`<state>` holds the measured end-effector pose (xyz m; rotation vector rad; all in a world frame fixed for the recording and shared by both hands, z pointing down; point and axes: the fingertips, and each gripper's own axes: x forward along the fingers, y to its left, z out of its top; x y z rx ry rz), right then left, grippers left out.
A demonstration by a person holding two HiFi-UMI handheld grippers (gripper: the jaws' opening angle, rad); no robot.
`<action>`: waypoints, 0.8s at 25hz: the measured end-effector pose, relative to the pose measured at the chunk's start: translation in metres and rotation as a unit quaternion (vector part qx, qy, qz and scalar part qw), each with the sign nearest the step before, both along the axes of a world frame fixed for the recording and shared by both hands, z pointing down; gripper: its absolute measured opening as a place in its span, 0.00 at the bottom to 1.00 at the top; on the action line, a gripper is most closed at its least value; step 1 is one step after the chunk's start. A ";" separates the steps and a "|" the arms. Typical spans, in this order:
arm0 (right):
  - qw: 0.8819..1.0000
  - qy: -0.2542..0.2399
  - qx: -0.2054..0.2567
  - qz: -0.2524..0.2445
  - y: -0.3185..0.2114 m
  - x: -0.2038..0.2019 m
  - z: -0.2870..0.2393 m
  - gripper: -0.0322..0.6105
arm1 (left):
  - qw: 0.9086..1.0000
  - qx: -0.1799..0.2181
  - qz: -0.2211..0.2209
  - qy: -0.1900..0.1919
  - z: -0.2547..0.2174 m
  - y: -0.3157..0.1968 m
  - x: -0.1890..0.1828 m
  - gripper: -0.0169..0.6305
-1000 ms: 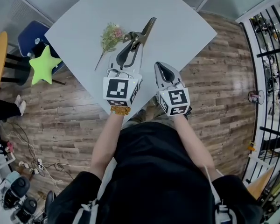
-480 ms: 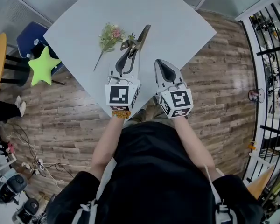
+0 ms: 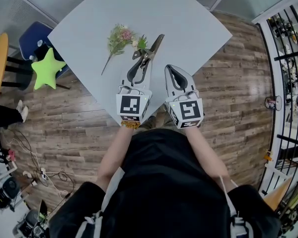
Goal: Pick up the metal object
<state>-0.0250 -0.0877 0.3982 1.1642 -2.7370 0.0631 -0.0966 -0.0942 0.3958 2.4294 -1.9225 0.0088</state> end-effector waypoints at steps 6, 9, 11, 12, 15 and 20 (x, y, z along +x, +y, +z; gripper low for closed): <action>0.999 0.002 0.024 0.027 -0.001 0.004 -0.005 0.05 | 1.000 -0.012 0.003 -0.008 0.014 0.006 0.001 0.16; 1.000 0.001 0.020 0.024 0.001 0.002 -0.003 0.05 | 1.000 -0.016 0.007 -0.013 0.018 0.008 0.005 0.17; 1.000 0.001 0.018 0.020 0.003 0.001 0.000 0.05 | 1.000 -0.018 0.010 -0.015 0.020 0.008 0.006 0.16; 1.000 0.001 0.016 0.019 0.004 0.001 0.001 0.05 | 1.000 -0.019 0.011 -0.016 0.021 0.009 0.007 0.17; 1.000 -0.001 0.012 0.019 0.007 0.002 0.009 0.05 | 0.999 -0.025 0.014 -0.016 0.028 0.011 0.009 0.16; 1.000 0.010 -0.010 0.011 0.011 0.003 0.031 0.05 | 0.999 -0.044 0.021 -0.017 0.043 0.015 0.012 0.17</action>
